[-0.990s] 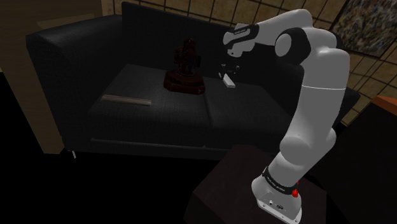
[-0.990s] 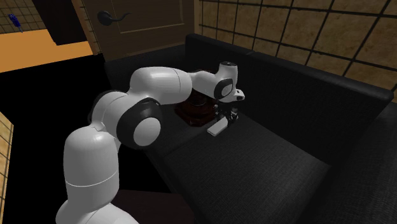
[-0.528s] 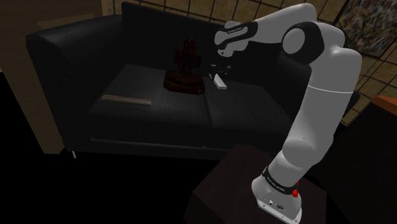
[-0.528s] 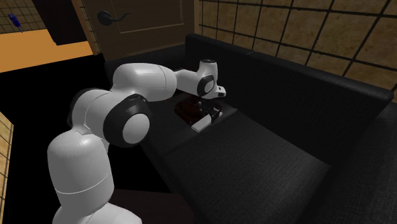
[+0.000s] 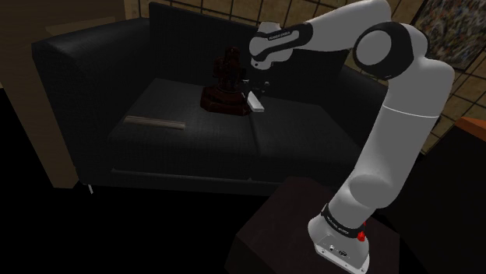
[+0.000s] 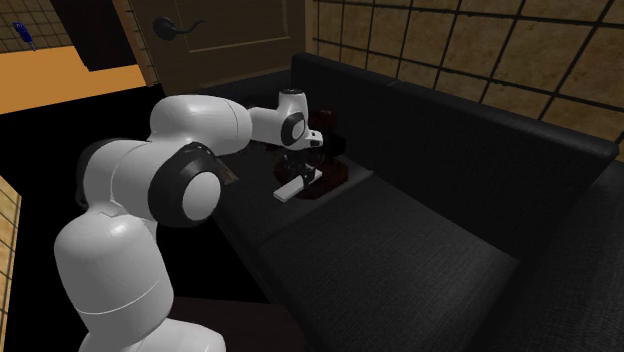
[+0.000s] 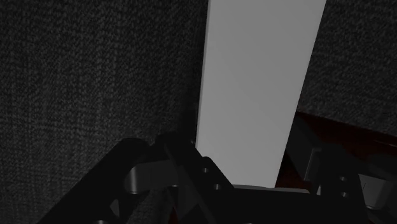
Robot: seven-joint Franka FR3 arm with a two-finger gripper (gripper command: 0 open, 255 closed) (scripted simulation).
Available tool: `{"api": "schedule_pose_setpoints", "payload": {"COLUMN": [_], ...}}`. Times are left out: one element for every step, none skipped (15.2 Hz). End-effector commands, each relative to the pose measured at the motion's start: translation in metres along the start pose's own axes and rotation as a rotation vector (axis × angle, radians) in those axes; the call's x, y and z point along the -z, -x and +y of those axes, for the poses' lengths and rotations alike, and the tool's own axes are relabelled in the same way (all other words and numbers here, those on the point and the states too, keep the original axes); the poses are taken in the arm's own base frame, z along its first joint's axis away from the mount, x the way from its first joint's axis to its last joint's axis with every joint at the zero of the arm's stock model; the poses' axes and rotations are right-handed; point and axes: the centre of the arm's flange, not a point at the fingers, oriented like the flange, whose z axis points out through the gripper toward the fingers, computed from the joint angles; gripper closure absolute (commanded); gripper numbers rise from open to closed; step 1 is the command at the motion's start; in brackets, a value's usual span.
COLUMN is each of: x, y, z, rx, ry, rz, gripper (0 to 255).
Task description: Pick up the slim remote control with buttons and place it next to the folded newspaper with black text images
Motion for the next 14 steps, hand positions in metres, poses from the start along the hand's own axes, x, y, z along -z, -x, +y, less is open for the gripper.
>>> {"api": "schedule_pose_setpoints", "payload": {"x": [0.0, 0.0, 0.001, 0.002, 0.002, 0.003, 0.004, 0.004, 0.005, 0.006, 0.006, 0.007, 0.007, 0.008], "y": [0.01, 0.015, 0.02, 0.025, 0.03, 0.036, 0.041, 0.046, 0.051, 0.056, 0.061, 0.066, 0.071, 0.076], "z": [-0.024, -0.036, -0.048, -0.061, -0.073, -0.085, -0.097, -0.109, -0.122, -0.134, -0.146, -0.158, -0.17, -0.182], "rx": [-0.002, -0.002, -0.002, -0.002, -0.002, -0.002, -0.002, -0.002, -0.002, -0.002, -0.002, -0.002, -0.002, -0.002], "ry": [0.0, 0.0, 0.0, 0.0, 0.0, 0.0, 0.0, 0.0, 0.0, 0.0, 0.0, 0.0, 0.0, 0.0], "rz": [0.001, 0.001, 0.001, 0.001, 0.001, 0.001, 0.001, 0.001, 0.001, 0.001, 0.001, 0.001, 0.001, 0.001], "gripper": [255, 255, 255, 255, 255, 255, 255, 255, 255, 255, 255, 255, 255, 255]}}
